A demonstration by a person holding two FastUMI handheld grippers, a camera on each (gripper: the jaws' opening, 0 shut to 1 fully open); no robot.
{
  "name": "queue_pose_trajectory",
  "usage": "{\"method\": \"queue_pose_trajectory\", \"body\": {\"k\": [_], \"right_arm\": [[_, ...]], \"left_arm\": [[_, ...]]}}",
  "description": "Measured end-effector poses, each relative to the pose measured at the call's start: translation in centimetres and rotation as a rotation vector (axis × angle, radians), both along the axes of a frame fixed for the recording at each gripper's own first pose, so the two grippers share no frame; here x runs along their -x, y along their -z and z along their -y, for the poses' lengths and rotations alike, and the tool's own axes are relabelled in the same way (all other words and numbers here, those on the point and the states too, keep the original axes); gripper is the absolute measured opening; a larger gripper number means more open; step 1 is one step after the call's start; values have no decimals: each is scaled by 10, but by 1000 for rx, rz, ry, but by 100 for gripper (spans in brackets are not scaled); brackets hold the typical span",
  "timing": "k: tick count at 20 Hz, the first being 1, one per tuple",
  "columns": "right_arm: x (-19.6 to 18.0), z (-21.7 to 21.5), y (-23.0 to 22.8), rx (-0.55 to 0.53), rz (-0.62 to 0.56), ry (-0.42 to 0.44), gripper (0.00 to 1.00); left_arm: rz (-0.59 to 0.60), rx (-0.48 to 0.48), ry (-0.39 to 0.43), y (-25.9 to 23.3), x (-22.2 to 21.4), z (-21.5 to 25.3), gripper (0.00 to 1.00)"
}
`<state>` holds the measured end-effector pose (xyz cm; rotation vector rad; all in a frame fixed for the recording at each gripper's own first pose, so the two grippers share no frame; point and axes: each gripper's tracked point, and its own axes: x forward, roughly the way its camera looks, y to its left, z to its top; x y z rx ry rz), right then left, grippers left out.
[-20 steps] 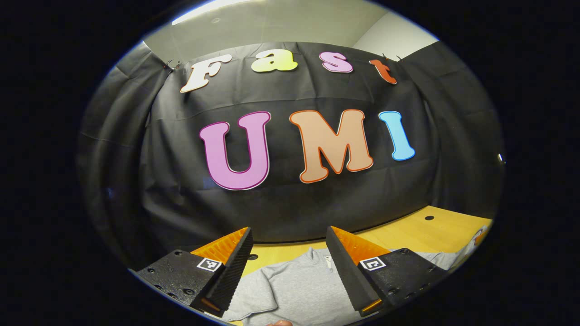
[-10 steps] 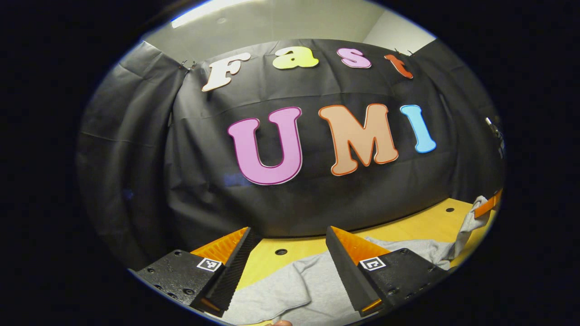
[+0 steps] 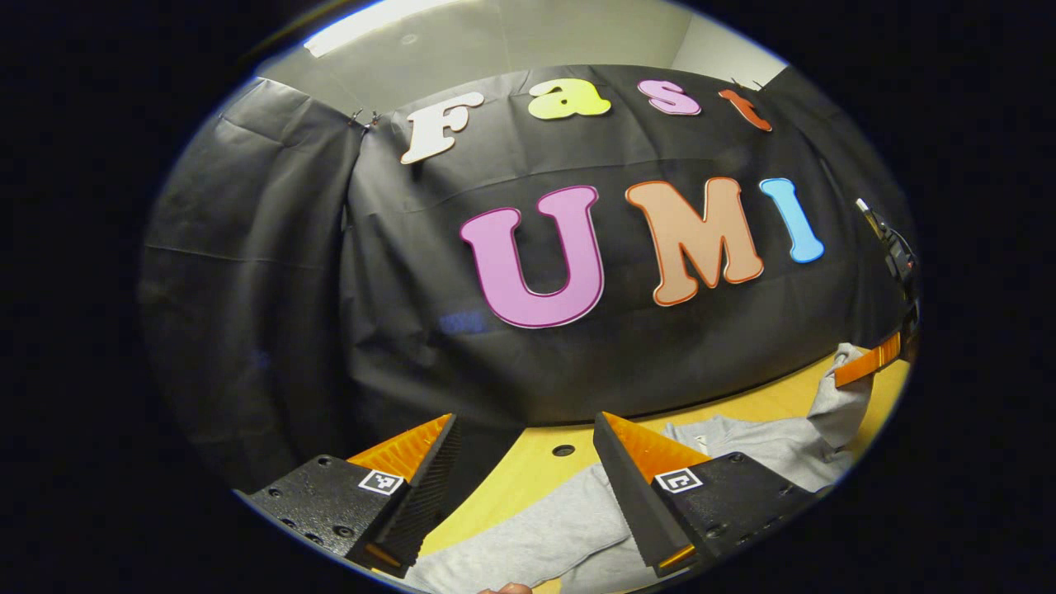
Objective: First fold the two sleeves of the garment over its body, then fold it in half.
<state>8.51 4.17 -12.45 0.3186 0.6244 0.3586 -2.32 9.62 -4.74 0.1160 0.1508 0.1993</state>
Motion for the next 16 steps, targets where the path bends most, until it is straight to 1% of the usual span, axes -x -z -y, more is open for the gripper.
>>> {"method": "queue_pose_trajectory", "body": {"k": [3, 7, 8, 9, 13, 16], "right_arm": [[-11, -46, 1, -29, -9, -60, 9], [-21, -109, 17, -23, -37, -141, 9], [-22, -124, 22, -20, -44, -159, 8], [-23, -139, 28, -19, -57, -178, 8], [-25, -186, 73, 18, -142, -227, 8], [-29, -208, 112, 54, -199, -212, 8]], "left_arm": [[-9, 5, -28, 5, 7, -16, 94], [-29, 16, -65, 12, 17, -36, 94], [-30, 14, -77, 13, 19, -43, 96], [-32, 12, -87, 15, 21, -50, 94], [-48, 15, -121, 27, 33, -80, 94], [-85, 39, -148, 42, 45, -99, 95]]}}
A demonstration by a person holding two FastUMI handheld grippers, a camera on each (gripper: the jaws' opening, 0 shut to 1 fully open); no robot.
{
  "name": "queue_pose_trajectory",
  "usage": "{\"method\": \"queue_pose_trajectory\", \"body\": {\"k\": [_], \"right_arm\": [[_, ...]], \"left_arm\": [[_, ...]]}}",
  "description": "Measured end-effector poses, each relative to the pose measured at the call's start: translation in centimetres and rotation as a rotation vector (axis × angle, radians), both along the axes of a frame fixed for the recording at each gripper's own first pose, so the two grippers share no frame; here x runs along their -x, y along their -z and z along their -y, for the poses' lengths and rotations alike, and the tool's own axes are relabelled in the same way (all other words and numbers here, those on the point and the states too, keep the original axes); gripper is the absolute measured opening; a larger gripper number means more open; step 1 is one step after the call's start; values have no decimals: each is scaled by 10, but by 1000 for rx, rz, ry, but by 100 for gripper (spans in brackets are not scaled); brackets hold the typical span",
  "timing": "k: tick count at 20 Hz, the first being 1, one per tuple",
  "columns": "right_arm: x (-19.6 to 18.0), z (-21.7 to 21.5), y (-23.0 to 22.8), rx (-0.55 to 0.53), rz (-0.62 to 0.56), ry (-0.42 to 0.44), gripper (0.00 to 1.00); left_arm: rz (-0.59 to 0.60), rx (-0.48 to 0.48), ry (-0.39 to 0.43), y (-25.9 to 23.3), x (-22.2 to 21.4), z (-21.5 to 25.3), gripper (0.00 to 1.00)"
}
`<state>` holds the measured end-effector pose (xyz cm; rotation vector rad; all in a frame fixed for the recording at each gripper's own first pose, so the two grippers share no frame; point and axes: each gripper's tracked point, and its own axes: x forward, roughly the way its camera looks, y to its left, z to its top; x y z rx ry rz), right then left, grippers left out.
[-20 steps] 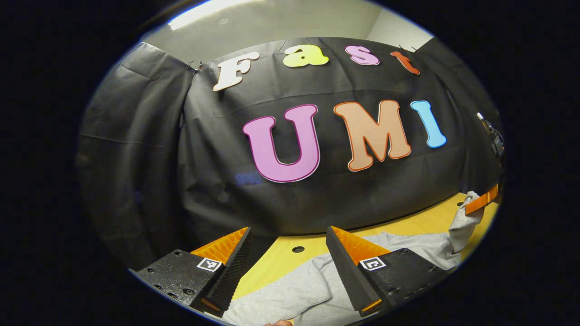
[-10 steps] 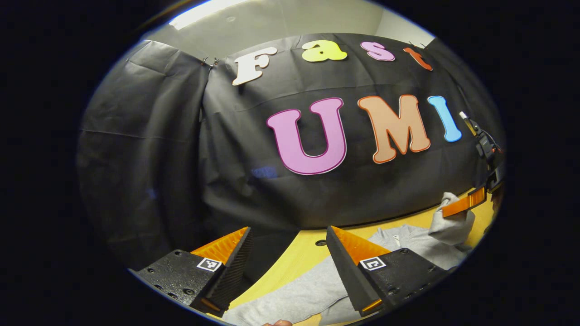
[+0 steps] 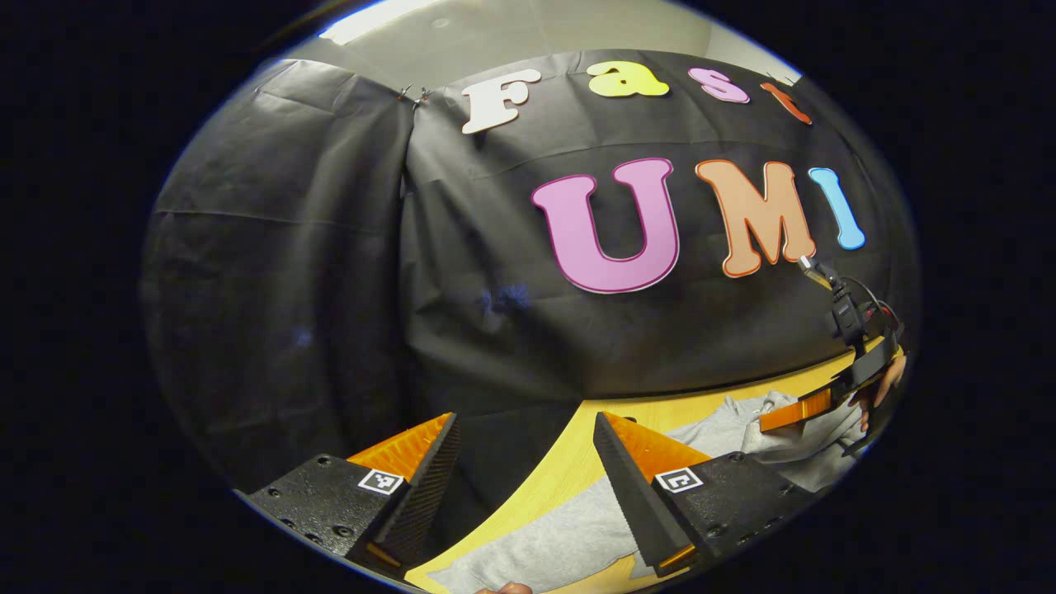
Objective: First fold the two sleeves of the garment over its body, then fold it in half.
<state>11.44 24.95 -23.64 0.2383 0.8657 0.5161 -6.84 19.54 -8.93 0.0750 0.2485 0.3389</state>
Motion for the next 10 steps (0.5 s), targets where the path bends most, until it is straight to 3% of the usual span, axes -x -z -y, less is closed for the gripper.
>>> {"method": "queue_pose_trajectory", "body": {"k": [5, 6, 7, 8, 10], "right_arm": [[0, -25, 51, 41, -129, 26, 10], [5, -36, 49, 4, -150, 26, 10], [7, -48, 42, -37, -153, 30, 18], [5, -57, 35, -79, -136, 28, 13], [1, -66, 13, -124, -84, 27, 69]], "left_arm": [[-41, 13, -57, 20, 24, -34, 94], [-50, 20, -63, 25, 28, -37, 96], [-61, 23, -67, 29, 33, -41, 94], [-72, 27, -70, 36, 35, -44, 94], [-96, 38, -73, 49, 40, -47, 95]]}}
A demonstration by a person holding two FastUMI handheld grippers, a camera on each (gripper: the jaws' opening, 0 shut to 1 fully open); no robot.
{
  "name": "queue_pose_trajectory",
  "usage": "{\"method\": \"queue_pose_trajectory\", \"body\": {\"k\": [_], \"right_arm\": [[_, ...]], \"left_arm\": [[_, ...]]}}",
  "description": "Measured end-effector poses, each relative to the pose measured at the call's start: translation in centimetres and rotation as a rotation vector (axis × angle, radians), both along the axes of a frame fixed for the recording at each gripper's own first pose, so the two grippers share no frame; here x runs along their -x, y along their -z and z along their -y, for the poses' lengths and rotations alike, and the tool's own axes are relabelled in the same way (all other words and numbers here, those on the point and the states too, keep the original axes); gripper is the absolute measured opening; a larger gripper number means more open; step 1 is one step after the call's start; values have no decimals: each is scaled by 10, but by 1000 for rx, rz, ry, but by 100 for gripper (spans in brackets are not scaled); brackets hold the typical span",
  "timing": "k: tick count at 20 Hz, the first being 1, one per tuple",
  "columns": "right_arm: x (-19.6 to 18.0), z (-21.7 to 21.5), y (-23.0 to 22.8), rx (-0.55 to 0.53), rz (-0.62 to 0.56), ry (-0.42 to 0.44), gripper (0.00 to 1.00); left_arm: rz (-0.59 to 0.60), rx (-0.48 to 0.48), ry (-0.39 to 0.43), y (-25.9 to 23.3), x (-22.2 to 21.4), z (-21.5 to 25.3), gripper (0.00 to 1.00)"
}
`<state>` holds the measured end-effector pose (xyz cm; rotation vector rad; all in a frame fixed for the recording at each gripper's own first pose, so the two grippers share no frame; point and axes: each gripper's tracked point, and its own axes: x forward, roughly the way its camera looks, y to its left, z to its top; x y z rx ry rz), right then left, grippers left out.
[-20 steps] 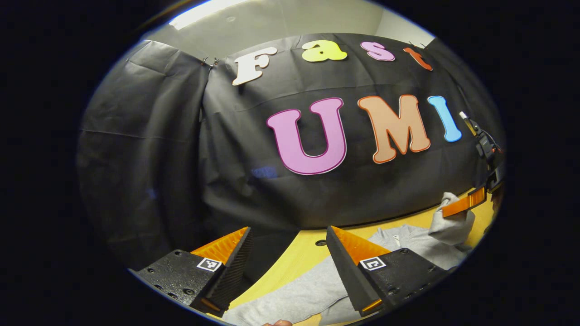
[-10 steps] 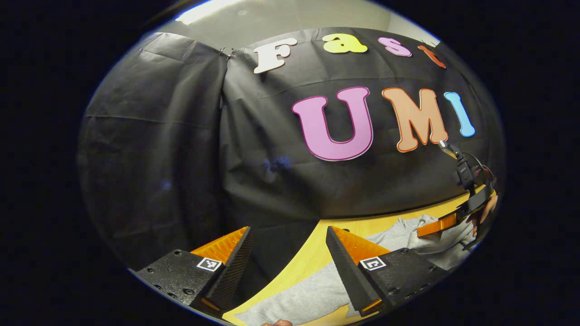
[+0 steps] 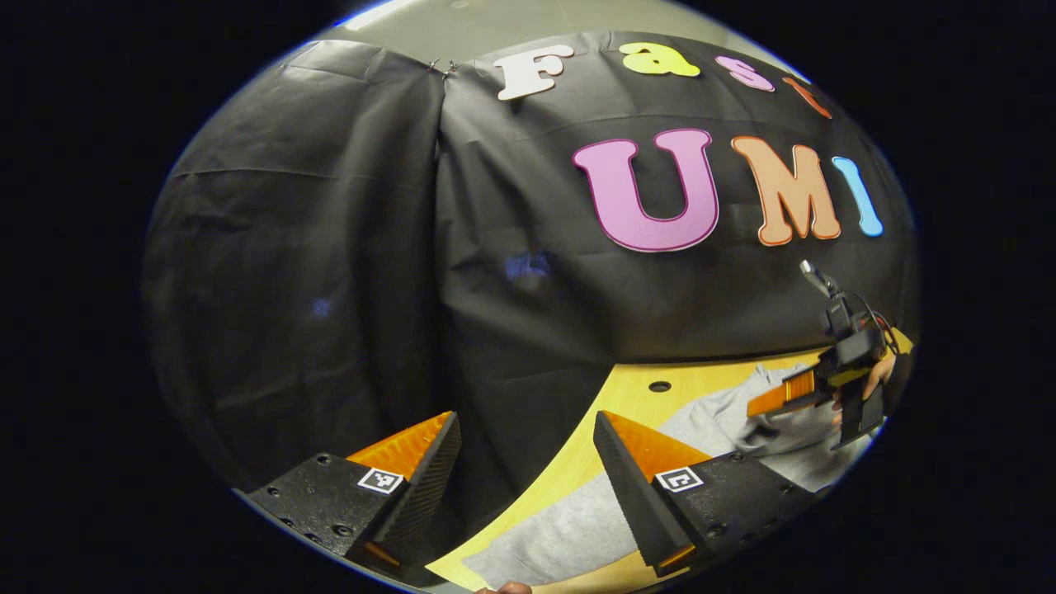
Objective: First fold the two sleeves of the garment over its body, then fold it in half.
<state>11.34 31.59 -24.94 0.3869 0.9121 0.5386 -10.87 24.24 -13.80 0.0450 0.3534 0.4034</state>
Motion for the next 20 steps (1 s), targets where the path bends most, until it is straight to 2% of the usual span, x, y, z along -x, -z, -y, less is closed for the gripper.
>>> {"method": "queue_pose_trajectory", "body": {"k": [1, 2, 3, 7, 11, 15, 19, 20], "right_arm": [[-2, -3, -2, 0, 25, 1, 97], [-2, -1, -5, 15, 48, 4, 90], [-2, 2, -6, 32, 66, 1, 95], [-1, 15, -26, 99, 164, -14, 96], [7, 27, -50, 148, 246, -25, 96], [18, 40, -56, 170, 258, -15, 96], [24, 54, -52, 197, 247, -1, 96], [25, 57, -52, 204, 242, 2, 91]], "left_arm": [[-9, 8, -1, 6, 3, -2, 95], [-21, 17, -2, 13, 4, -4, 95], [-33, 27, -3, 20, 7, -6, 95], [-103, 79, 15, 65, 20, -6, 95], [-251, 159, 28, 124, 49, -10, 95], [-365, 238, 15, 171, 74, -10, 95], [-420, 319, -3, 194, 90, -1, 96], [-433, 334, -2, 198, 92, 0, 96]]}}
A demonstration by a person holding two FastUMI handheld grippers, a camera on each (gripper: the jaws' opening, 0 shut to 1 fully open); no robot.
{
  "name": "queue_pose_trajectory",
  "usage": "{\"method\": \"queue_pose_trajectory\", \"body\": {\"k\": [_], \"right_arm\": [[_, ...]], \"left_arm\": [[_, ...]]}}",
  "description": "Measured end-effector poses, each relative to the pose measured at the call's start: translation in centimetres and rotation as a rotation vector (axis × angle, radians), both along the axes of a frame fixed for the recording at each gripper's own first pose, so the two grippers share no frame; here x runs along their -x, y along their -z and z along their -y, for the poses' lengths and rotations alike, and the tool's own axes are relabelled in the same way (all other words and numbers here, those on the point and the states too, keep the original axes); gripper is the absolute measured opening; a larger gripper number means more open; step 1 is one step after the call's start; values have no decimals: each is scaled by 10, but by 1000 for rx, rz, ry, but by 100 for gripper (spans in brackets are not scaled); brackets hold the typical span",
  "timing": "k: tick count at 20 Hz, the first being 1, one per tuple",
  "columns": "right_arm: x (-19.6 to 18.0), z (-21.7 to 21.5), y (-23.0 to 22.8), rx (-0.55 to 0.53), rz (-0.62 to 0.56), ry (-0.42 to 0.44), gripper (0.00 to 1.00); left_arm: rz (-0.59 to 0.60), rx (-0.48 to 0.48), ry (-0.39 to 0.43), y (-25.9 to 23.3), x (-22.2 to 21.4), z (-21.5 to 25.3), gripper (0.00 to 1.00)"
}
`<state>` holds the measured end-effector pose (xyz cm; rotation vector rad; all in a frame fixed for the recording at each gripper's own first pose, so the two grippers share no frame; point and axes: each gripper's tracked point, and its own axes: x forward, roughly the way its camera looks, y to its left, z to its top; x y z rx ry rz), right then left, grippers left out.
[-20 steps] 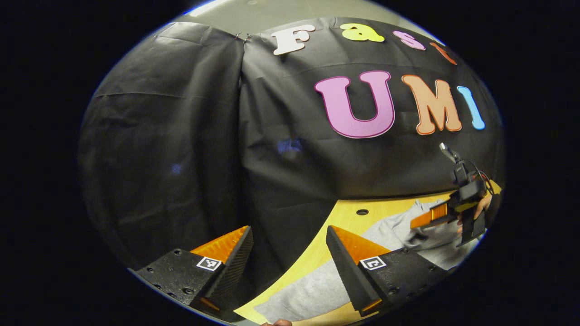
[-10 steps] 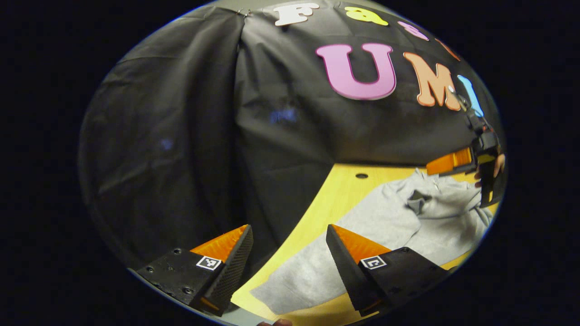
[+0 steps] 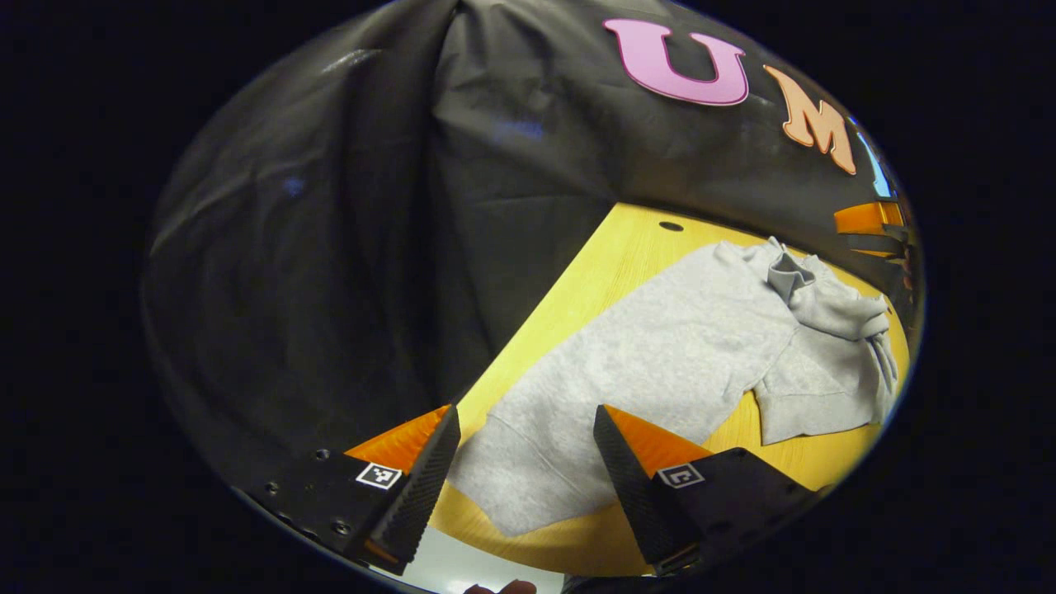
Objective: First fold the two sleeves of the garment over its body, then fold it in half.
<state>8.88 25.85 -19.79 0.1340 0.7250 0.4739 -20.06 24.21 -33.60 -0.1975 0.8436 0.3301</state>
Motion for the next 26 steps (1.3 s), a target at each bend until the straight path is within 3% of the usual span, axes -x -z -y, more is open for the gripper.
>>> {"method": "queue_pose_trajectory", "body": {"k": [1, 2, 3, 4, 6, 8, 9, 11, 13, 15, 21, 26], "right_arm": [[0, 3, -1, 5, -1, 5, 96], [0, 6, -3, 7, 4, 11, 91], [0, 10, -6, 10, 8, 17, 96], [1, 14, -7, 11, 8, 22, 91], [0, 25, -12, 30, 20, 32, 96], [1, 34, -14, 36, 27, 46, 91], [3, 38, -15, 34, 22, 55, 96], [5, 49, -16, 32, 25, 78, 91], [8, 61, -16, 34, 24, 91, 96], [10, 70, -18, 30, 21, 102, 96], [13, 93, -26, 16, 55, 103, 96], [29, 116, -23, 25, 63, 97, 96]], "left_arm": [[-12, 13, -3, 4, 1, 2, 96], [-21, 22, -9, 8, 1, 2, 96], [-32, 28, -15, 12, 2, 2, 96], [-44, 26, -22, 14, 2, 2, 96], [-64, 20, -6, 15, 1, 2, 95], [-77, 16, -6, 15, -1, 1, 86], [-80, 12, -19, 15, -2, 2, 71], [-67, 2, -34, 18, -9, 5, 42], [-76, -9, -24, 18, -13, 7, 19], [-112, 1, -12, 18, -14, 10, 3], [-106, 67, -109, -4, -31, 5, 0], [-10, 3, -75, -54, -77, 4, 0]]}}
